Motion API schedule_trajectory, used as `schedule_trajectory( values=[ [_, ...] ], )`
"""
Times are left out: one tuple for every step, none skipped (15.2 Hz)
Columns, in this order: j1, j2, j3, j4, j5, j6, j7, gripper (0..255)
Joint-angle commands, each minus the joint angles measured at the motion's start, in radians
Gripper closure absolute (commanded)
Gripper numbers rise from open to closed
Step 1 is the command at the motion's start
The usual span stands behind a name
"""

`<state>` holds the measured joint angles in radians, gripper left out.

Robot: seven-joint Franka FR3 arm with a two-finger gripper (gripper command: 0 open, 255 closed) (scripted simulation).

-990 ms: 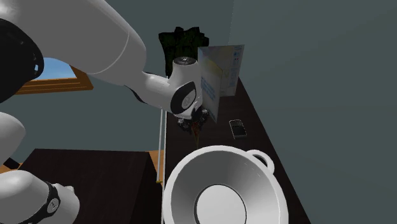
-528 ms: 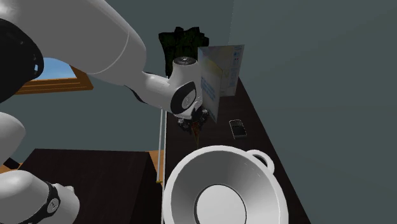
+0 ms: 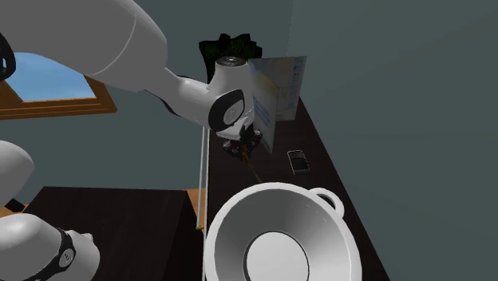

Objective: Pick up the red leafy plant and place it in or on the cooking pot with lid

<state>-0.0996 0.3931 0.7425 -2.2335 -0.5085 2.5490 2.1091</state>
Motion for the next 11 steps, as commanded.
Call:
schedule_trajectory(
  values=[
    [-0.021,-0.027,0.026,-0.005,0.033,-0.017,-0.022,255],
    [-0.030,-0.039,0.037,-0.005,0.048,-0.025,-0.033,255],
    [-0.039,-0.051,0.048,-0.005,0.063,-0.034,-0.043,255],
    [-0.048,-0.064,0.059,-0.005,0.079,-0.043,-0.054,255],
    [-0.056,-0.076,0.070,-0.004,0.094,-0.052,-0.065,255],
    [-0.065,-0.088,0.081,-0.003,0.110,-0.061,-0.076,255],
    [-0.074,-0.100,0.091,-0.002,0.126,-0.071,-0.087,255],
    [-0.082,-0.112,0.101,-0.001,0.142,-0.080,-0.098,255],
    [-0.090,-0.125,0.111,0.000,0.158,-0.089,-0.109,255],
    [-0.098,-0.137,0.121,0.002,0.174,-0.099,-0.121,255],
    [-0.106,-0.149,0.130,0.004,0.190,-0.109,-0.132,255]
  ],
)
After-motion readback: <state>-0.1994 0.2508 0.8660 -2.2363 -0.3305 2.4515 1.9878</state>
